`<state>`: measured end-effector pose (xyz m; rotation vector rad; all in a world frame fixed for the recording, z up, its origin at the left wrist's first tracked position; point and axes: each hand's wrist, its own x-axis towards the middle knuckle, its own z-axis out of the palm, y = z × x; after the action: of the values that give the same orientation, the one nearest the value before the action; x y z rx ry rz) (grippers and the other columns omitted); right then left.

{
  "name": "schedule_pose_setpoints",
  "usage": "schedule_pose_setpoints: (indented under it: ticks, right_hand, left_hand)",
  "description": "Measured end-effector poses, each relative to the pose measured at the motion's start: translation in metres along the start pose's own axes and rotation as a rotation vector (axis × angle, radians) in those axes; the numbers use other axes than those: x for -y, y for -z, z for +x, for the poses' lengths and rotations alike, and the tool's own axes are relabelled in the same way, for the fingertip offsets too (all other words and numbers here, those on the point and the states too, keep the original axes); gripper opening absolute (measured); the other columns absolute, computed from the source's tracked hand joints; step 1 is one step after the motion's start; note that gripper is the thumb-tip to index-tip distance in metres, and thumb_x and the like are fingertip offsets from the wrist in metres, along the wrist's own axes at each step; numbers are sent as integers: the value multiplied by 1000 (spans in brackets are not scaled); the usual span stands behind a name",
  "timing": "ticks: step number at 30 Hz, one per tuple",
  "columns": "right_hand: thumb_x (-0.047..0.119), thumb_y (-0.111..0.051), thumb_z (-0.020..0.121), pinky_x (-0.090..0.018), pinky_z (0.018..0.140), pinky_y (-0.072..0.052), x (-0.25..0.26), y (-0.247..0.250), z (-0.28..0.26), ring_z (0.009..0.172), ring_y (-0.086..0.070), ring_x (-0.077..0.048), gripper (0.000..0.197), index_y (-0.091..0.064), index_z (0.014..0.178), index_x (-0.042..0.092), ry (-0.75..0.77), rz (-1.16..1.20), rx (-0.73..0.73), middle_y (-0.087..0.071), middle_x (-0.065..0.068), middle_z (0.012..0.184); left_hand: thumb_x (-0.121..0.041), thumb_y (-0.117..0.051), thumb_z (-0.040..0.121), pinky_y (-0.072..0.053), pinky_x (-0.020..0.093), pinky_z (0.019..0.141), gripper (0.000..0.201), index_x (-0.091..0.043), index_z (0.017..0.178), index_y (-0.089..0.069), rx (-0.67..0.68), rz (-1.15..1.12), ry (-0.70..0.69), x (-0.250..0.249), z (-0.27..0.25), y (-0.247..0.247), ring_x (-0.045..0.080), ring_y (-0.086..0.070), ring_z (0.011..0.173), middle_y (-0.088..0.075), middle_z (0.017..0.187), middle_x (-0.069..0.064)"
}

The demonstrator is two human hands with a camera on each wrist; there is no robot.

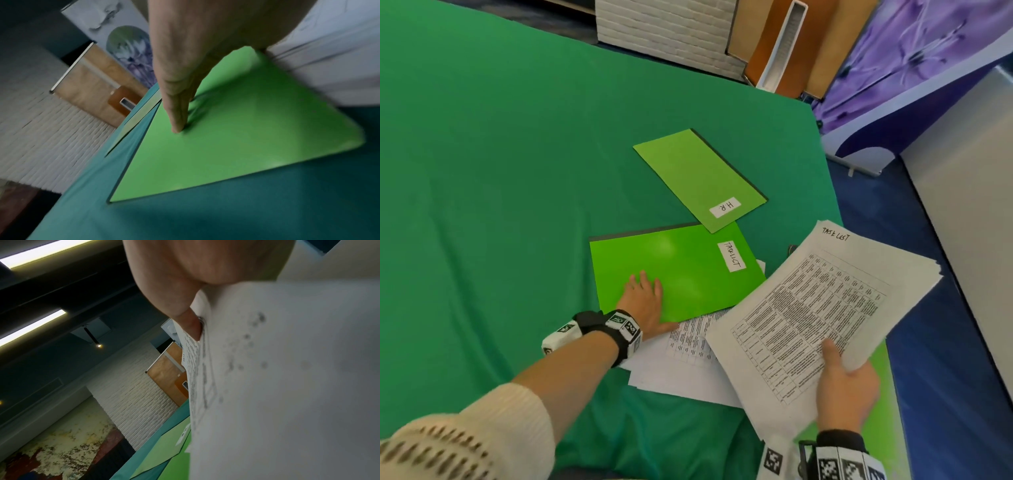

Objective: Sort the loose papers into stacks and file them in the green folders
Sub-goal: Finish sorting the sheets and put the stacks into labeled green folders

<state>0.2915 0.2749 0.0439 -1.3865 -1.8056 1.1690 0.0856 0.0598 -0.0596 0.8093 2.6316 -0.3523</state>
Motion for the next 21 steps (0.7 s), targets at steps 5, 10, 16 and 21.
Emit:
schedule_pose_setpoints:
  ticks: [5,10,16,21]
  right_hand:
    - [29,-66,90,-42,86,-48,2,0,5,91,-59,-28,13,-61,95,19,-39,4,-44,-63,-6,93]
    - [25,-67,89,-43,86,-49,10,-6,11,90,-60,-29,12,-62,93,16,-96,17,-47,-63,-8,92]
    - [18,-69,88,-46,87,-51,4,-34,6,88,-61,-31,13,-59,94,12,-263,64,70,-63,-13,96]
    - [8,-67,87,-52,86,-55,-4,-76,0,87,-68,-34,23,-64,109,4,-369,120,286,-70,-15,98]
  left_hand:
    - [-79,-19,86,-46,45,100,100,-4,152,-12,40,-81,-123,9,0,25,43,-50,125,-34,144,35]
    - [-30,-22,106,-44,30,63,46,-3,111,-58,34,-78,-396,12,-8,74,16,-45,55,-62,80,5]
    - [-20,-32,102,-37,30,59,34,-5,86,-59,-265,22,-411,29,-33,149,31,-61,71,-61,76,12]
    - [-23,-38,101,-29,29,53,42,-11,61,-33,-348,-360,-384,91,-34,195,17,-29,48,-30,53,2]
